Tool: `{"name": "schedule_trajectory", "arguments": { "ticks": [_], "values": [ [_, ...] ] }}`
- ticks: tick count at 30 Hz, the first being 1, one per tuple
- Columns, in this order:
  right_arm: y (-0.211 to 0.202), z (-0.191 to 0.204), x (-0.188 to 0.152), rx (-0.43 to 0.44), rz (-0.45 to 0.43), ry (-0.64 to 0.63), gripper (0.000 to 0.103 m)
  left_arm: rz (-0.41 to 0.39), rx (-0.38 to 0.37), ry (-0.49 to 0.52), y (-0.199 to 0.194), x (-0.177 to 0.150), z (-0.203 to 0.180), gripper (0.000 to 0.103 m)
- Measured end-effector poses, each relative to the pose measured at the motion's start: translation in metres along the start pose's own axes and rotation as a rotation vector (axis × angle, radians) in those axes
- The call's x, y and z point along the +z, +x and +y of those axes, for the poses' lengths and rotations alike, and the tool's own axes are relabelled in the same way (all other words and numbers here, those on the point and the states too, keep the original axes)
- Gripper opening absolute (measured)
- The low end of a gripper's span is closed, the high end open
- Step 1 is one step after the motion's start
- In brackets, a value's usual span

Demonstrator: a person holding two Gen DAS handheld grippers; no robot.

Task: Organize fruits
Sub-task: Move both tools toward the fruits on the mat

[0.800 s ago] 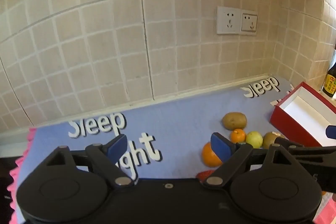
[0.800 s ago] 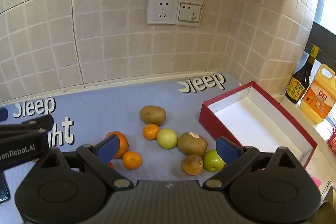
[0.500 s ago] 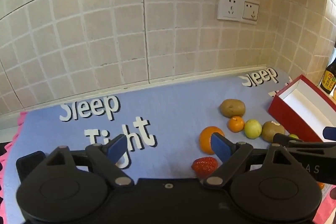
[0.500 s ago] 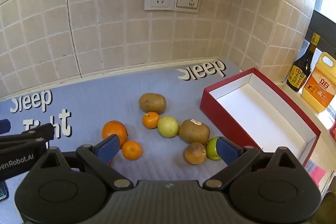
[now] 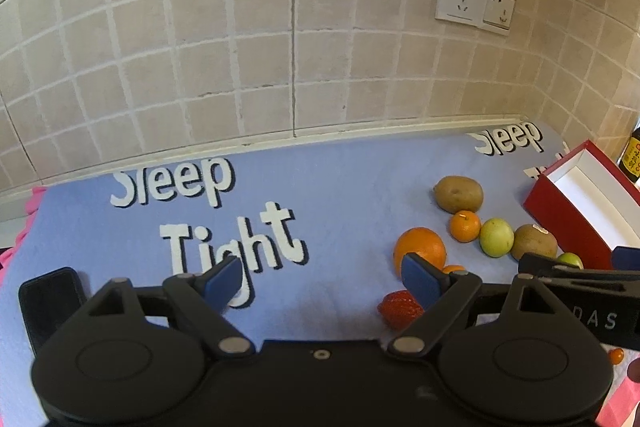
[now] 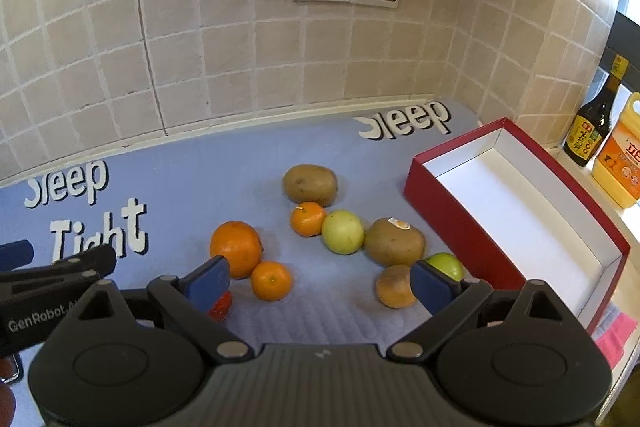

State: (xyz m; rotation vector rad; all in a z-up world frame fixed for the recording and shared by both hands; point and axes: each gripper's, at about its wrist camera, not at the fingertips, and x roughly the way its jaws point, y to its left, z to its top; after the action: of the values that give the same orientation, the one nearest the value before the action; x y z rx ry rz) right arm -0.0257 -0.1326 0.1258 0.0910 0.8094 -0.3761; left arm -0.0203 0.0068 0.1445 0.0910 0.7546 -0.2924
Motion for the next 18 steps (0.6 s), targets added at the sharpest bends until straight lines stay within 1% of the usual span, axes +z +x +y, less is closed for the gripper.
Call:
{"name": "schedule_trajectory", "arguments": {
  "ticks": [3,7,10,14,18],
  "values": [
    [0.0,0.0024,0.0,-0.004,-0.016,-0.017,0.098,0.003,0.002,-0.008,0.0014,0.0,0.0019,0.103],
    [0.0015,0.0039,0.0012,-0.008,-0.015,-0.023,0.098,0.009,0.002,-0.008,0.0032,-0.0015,0.0025,0.103],
    [0.0027,0.0021,0.0006,0.004,-0.011,-0.014,0.098,0.015,0.004,-0.011,0.0033,-0.0014,0.0002,0.103],
    [0.0021,0.0017,-0.0007,-0.01,-0.011,-0.021,0.098,0.015,0.003,-0.006,0.003,-0.0018,-0.0007,0.103],
    [0.0016,0.0011,-0.0005,0.011,-0.012,0.006,0.098,0.012,0.0,-0.001,0.0026,-0.0021,-0.001,0.103]
  ]
}}
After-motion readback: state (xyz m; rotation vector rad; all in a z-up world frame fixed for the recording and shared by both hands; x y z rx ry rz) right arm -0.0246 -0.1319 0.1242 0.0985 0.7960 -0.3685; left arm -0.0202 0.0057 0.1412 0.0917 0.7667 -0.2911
